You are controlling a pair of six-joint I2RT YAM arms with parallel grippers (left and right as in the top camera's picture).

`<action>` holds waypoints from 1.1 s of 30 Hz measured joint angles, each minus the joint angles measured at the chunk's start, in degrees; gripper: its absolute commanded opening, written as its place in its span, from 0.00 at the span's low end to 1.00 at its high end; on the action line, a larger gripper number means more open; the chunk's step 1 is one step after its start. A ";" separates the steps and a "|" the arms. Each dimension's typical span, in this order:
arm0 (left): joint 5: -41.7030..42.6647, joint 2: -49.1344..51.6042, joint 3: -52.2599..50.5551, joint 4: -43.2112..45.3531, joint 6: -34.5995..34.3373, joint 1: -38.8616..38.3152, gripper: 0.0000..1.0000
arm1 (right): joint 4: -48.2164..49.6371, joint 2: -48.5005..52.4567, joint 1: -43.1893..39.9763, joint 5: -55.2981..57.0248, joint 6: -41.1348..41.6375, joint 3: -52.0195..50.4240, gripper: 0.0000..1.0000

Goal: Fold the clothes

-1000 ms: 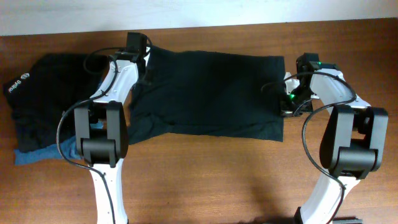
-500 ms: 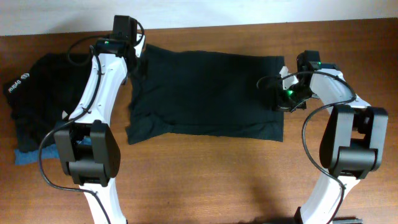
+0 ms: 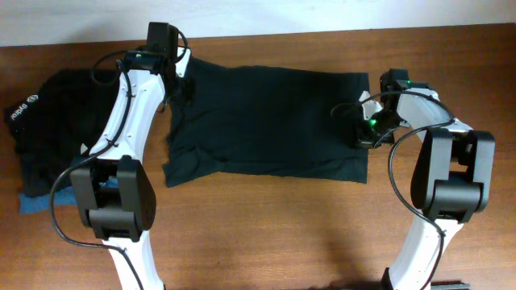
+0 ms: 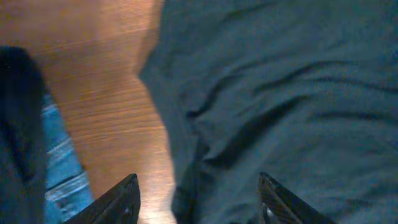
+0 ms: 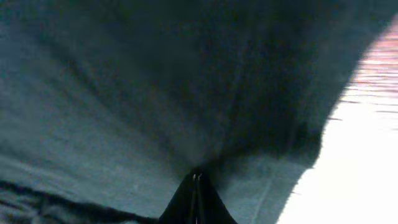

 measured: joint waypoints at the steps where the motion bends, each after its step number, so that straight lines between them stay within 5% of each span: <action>1: 1.11 0.00 0.00 -0.39 0.00 0.00 0.60 | 0.00 0.00 -0.02 0.87 0.11 0.13 0.04; 17: 9.94 0.00 0.00 -7.78 -0.02 0.00 0.58 | 1.81 0.39 -6.71 10.29 1.51 2.43 0.04; 20: 11.80 0.00 0.00 -8.92 -0.11 0.00 0.45 | 1.57 0.87 -7.32 11.65 1.53 3.37 0.04; 24: 15.08 0.00 -0.44 -9.53 -0.22 -0.09 0.41 | 1.42 1.14 -7.37 12.57 1.49 3.78 0.04; 28: 16.72 0.00 -3.10 -7.96 -0.26 -0.50 0.21 | 1.27 1.18 -7.37 12.70 1.51 3.89 0.04; 33: 18.03 0.00 -8.52 -5.11 -0.44 -1.03 0.18 | 1.16 1.20 -7.37 12.72 1.49 3.93 0.04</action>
